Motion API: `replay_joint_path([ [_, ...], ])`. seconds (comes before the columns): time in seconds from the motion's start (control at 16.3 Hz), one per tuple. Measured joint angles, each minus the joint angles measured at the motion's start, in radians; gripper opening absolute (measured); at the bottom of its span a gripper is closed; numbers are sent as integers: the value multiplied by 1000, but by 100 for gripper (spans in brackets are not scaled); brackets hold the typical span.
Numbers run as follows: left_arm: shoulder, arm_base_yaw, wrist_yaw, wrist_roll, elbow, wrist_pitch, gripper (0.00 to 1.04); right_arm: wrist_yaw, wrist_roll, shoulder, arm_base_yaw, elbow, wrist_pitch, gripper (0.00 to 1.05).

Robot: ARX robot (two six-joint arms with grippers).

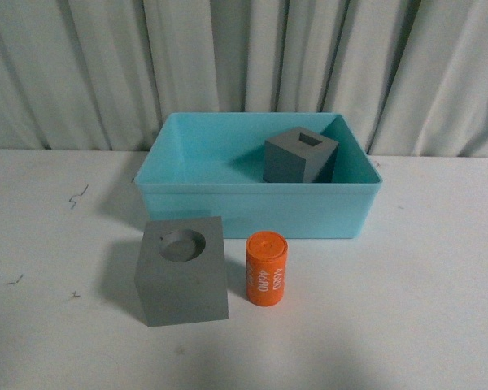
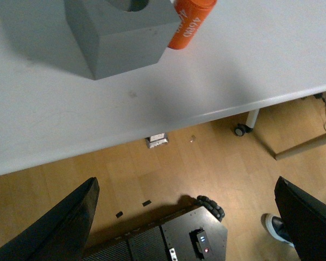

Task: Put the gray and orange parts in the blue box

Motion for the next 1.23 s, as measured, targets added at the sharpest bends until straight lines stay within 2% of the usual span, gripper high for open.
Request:
replay_joint_path([
  [0.18, 180, -50, -67, -76, 76, 133, 98, 0, 0, 0, 0, 0, 0, 98],
  [0.55, 458, -101, -158, -139, 227, 288, 98, 0, 0, 0, 0, 0, 0, 98],
  [0.92, 635, -151, -217, -188, 329, 360, 98, 0, 0, 0, 0, 0, 0, 98],
  [1.23, 735, -185, -286, -154, 340, 523, 98, 0, 0, 0, 0, 0, 0, 98],
])
